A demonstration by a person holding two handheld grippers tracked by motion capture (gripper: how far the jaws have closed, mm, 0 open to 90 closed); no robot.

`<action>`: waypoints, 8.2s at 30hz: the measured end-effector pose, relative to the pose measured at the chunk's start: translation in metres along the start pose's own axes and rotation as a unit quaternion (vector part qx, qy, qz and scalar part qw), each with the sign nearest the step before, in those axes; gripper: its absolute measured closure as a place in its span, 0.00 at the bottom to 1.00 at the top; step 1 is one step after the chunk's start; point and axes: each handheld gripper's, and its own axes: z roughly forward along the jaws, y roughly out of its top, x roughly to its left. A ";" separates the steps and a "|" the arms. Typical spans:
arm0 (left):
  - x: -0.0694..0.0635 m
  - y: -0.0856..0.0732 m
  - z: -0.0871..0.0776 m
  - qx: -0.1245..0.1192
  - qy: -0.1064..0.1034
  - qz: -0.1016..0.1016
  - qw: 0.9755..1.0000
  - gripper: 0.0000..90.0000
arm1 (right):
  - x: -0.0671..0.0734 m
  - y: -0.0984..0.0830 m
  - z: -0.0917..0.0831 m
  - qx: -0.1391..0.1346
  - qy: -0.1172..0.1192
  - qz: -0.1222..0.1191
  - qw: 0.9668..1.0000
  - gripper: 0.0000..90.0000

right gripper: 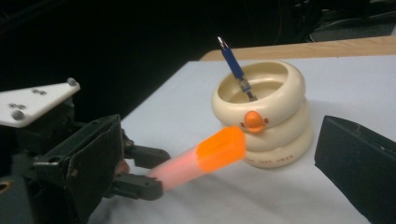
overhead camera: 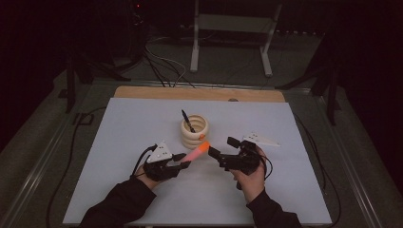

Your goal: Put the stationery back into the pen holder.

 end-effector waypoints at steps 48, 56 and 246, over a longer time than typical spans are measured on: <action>-0.006 -0.001 0.002 -0.045 -0.033 0.016 0.998 0.73 | -0.021 -0.025 0.035 0.098 0.111 0.264 0.953 0.80; -0.004 0.001 0.005 -0.022 -0.040 -0.008 0.999 0.59 | -0.017 -0.022 0.034 0.103 0.102 0.224 0.964 0.81; 0.010 -0.009 0.004 -0.008 -0.068 -0.045 0.997 0.01 | -0.025 0.083 0.068 0.090 -0.066 -0.100 0.989 0.12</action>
